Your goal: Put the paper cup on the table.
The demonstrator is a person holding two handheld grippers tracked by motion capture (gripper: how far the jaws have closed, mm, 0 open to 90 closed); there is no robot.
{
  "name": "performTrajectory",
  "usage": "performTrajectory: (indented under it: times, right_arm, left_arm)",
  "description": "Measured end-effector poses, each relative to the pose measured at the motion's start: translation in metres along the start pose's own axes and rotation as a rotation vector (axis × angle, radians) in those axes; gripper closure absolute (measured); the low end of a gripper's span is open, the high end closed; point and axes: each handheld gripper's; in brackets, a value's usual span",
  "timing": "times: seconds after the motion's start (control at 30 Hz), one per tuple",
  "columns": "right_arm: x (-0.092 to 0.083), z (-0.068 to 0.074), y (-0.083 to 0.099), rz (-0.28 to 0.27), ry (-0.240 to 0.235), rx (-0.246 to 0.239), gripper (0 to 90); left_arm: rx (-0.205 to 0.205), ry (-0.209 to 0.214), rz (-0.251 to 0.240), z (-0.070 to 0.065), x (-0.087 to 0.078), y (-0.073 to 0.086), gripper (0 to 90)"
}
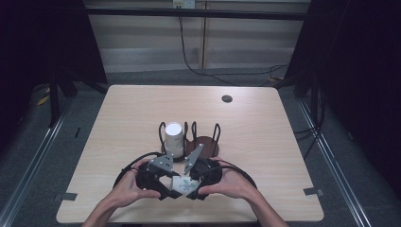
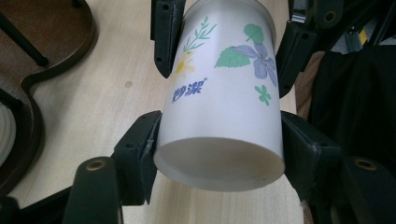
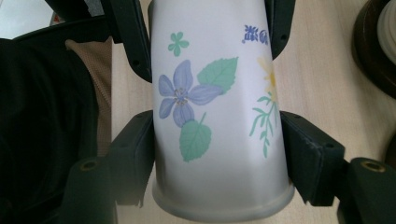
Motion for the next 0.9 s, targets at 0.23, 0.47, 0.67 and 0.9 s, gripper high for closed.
performTrajectory:
  times: [0.23, 0.47, 0.67, 0.9]
  right_arm:
    - [-0.001, -0.002, 0.002, -0.023, -0.020, 0.022, 25.9]
    - [-0.008, -0.005, 0.009, -0.084, -0.006, 0.079, 17.8]
    - [-0.018, -0.007, 0.020, -0.154, 0.014, 0.129, 17.0]
    - [-0.025, -0.008, 0.036, -0.215, 0.013, 0.177, 16.3]
  left_arm:
    - [-0.013, -0.001, -0.009, -0.002, -0.001, -0.001, 36.9]
    - [-0.035, -0.010, -0.035, -0.001, -0.006, 0.003, 36.9]
    - [-0.052, -0.022, -0.047, -0.001, -0.009, 0.005, 36.8]
    - [-0.065, -0.044, -0.065, -0.001, -0.010, 0.011, 36.8]
Point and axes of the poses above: each handheld gripper's, and its own axes: x roughly forward along the jaws, y roughly out of its underside, z roughly to its left, and after that the axes turned 13 degrees about z, right-handed
